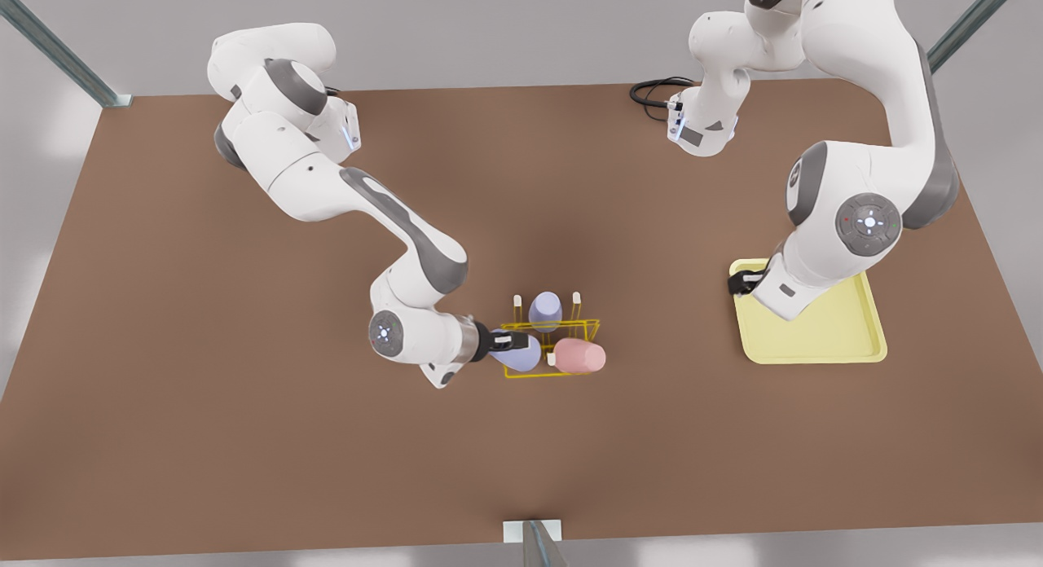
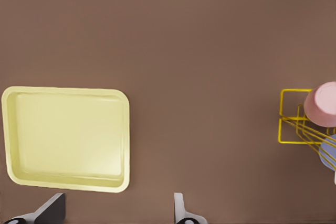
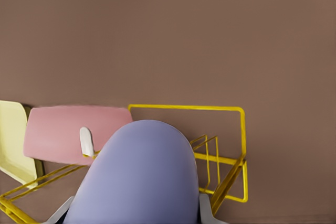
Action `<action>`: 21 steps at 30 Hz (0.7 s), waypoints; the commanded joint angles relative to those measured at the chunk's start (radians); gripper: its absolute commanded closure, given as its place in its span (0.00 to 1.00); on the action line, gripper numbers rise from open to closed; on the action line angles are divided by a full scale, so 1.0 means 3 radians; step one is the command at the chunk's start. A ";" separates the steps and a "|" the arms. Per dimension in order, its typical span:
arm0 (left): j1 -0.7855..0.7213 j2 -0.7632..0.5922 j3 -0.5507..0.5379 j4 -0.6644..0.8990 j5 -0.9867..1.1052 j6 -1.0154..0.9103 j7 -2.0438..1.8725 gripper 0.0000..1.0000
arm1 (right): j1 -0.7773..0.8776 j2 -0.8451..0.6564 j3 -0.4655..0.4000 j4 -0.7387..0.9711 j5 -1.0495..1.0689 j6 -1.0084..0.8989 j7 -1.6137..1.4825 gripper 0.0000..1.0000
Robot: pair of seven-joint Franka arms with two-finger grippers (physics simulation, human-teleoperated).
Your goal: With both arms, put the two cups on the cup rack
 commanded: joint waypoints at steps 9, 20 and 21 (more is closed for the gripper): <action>0.0030 0.0063 -0.0002 0.0007 -0.0005 -0.0116 0.0934 0.00 | -0.0033 -0.0005 0.0020 -0.0063 0.0300 -0.0183 -0.0359 0.00; 0.0020 0.0058 -0.0027 0.0088 -0.0036 -0.0223 0.0898 0.00 | -0.0304 -0.0056 0.0153 0.0060 0.0305 -0.0587 -0.0359 0.00; 0.0030 0.0053 -0.0022 0.0088 -0.0113 -0.0274 0.0898 0.00 | -0.0381 -0.0123 0.0153 0.0101 0.0300 -0.0715 -0.0359 0.00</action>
